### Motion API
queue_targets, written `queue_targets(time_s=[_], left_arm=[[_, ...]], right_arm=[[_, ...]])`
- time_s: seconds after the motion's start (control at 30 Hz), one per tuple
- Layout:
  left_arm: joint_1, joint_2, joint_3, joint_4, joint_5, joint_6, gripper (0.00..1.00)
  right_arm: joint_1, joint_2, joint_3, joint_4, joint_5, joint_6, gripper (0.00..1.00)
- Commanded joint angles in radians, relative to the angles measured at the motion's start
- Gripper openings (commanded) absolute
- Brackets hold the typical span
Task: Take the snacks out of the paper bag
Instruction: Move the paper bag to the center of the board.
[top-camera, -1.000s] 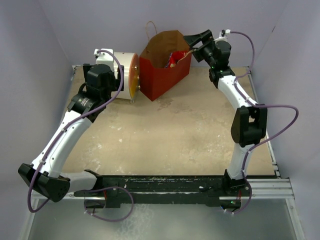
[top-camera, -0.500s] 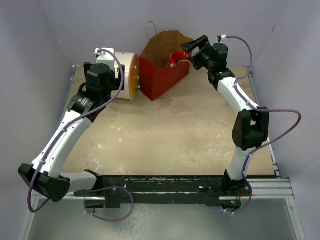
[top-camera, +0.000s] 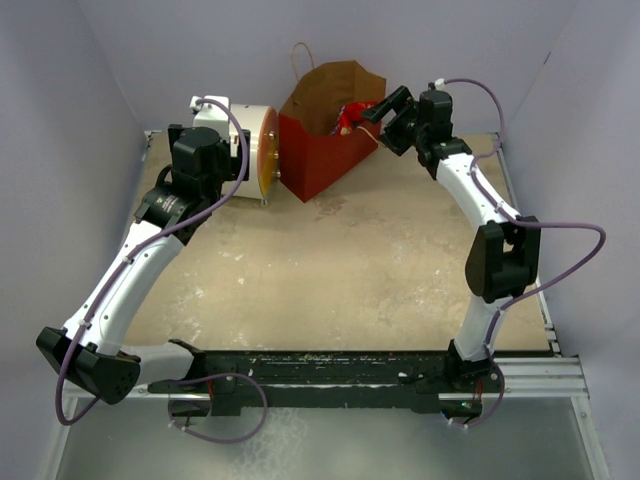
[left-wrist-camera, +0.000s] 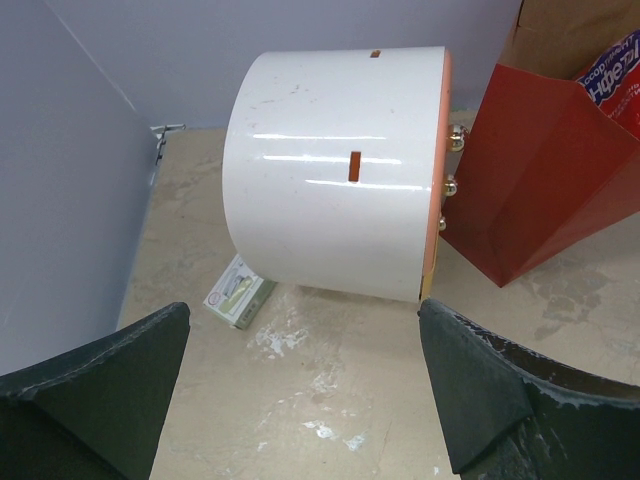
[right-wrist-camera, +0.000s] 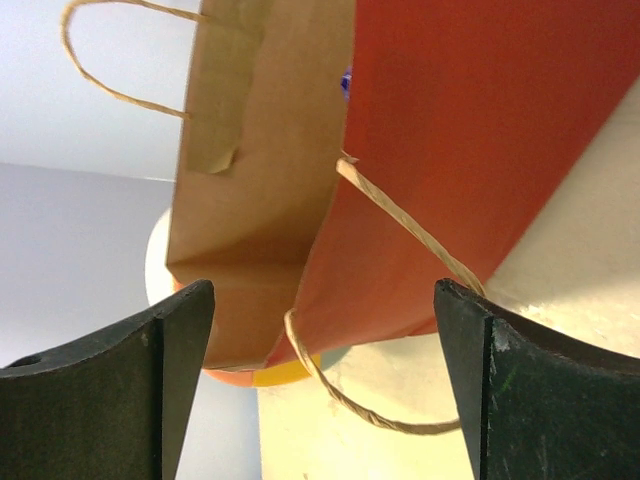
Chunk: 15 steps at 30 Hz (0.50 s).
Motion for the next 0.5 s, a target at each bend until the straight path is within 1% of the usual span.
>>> queue_targets(time_s=[0.0,0.17,0.33,0.4,0.47], left_arm=[[0.007,-0.012,0.011,0.051,0.022,0.018,0.99],[0.006,-0.007,0.013,0.053,0.02,0.021,0.99],[0.007,-0.004,0.014,0.054,0.027,0.026,0.99],[0.006,-0.004,0.014,0.054,0.027,0.025,0.99],[0.007,-0.003,0.015,0.052,0.029,0.024,0.99]], right_arm=[[0.004,-0.017,0.123,-0.149,0.022,-0.121,0.89],[0.006,0.051,0.242,-0.382,0.041,-0.206,0.91],[0.021,0.136,0.4,-0.56,0.0,-0.343,0.95],[0.025,0.138,0.415,-0.581,0.002,-0.358,0.96],[0.025,0.11,0.401,-0.562,0.001,-0.324,0.96]])
